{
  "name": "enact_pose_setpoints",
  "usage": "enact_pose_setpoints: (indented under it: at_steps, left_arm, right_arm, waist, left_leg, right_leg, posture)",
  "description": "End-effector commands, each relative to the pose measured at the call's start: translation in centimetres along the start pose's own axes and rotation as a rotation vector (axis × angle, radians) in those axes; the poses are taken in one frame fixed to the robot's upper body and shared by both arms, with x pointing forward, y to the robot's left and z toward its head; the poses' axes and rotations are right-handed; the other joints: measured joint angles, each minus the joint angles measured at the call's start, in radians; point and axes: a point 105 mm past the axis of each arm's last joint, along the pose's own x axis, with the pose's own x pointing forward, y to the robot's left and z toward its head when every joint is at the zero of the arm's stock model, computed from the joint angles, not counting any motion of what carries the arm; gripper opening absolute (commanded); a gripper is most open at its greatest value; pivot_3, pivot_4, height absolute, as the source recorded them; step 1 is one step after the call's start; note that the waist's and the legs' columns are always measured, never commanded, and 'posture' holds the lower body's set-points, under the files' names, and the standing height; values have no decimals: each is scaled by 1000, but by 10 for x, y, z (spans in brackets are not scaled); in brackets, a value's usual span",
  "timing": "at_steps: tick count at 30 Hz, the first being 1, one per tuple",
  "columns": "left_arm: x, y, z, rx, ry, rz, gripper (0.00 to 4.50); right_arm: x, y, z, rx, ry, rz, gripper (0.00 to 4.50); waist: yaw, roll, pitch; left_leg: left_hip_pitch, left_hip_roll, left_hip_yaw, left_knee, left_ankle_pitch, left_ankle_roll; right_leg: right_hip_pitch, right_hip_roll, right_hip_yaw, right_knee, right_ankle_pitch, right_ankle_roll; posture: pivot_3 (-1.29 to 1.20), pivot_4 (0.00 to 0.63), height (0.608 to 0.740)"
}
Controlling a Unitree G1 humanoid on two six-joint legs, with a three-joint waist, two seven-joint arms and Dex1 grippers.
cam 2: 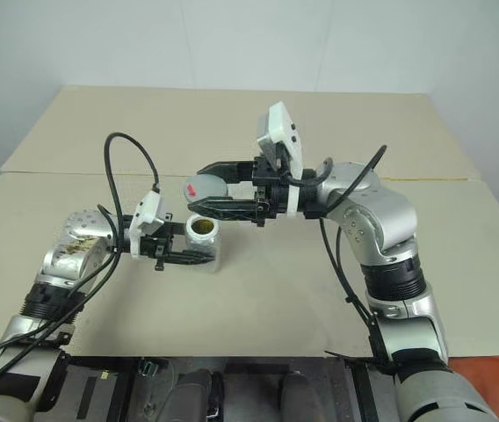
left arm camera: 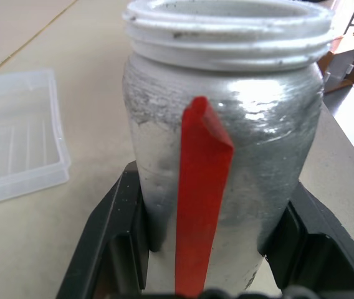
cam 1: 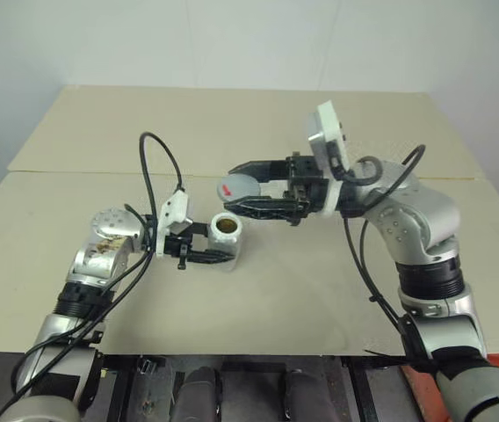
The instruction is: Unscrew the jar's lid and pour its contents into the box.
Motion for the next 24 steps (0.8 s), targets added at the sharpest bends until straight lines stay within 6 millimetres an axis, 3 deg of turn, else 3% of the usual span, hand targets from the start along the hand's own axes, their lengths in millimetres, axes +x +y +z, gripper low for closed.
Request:
enact_pose_setpoints:
  at_steps: [1, 7, 12, 17, 21, 24]
  left_arm:
    - [-4, 7, 13, 48, -30, 34, 2035]
    - [-26, 20, 34, 86, -82, 145, 2035]
    - [-42, 29, 48, 101, -120, 233, 2035]
    - [-55, 39, 53, 101, -119, 324, 2035]
    - [-56, 45, 53, 94, -115, 377, 2035]
    - [-54, 47, 54, 86, -127, 398, 2035]
  right_arm:
    - [-10, -5, 17, -82, -27, -53, 2778]
    - [-63, -59, -6, -89, 64, -486, 2778]
    - [-112, -83, -27, -45, 111, -786, 2778]
    - [-167, -103, -83, 87, 255, -1166, 2778]
    - [-186, -105, -131, 158, 405, -1372, 2778]
    - [-184, -104, -147, 165, 422, -1413, 2778]
  waist:
    - [0, 0, 0]
    - [1, 0, 0]
    - [0, 0, 0]
    - [-6, 0, 0]
    - [-12, 0, 0]
    - [-15, 0, 0]
  left_leg:
    - [0, 0, 0, 0, 0, 0]
    - [0, 0, 0, 0, 0, 0]
    - [0, 0, 1, 0, 0, 0]
    - [0, 0, 1, 0, 0, 0]
    - [0, 0, 1, -1, 0, 0]
    - [0, 0, 2, -1, 0, -1]
  right_leg:
    - [0, 0, 0, 0, 0, 0]
    - [0, 0, 0, 0, 0, 0]
    - [0, 0, 0, 0, 0, 0]
    - [0, 0, 1, 0, 0, 0]
    - [0, 0, 1, 0, 0, 0]
    - [-1, 0, 2, 0, 0, 0]
  posture:
    - [0, 150, 740]
    - [0, 150, 740]
    - [0, 150, 740]
    - [0, 150, 740]
    - [0, 150, 740]
    - [0, 150, 740]
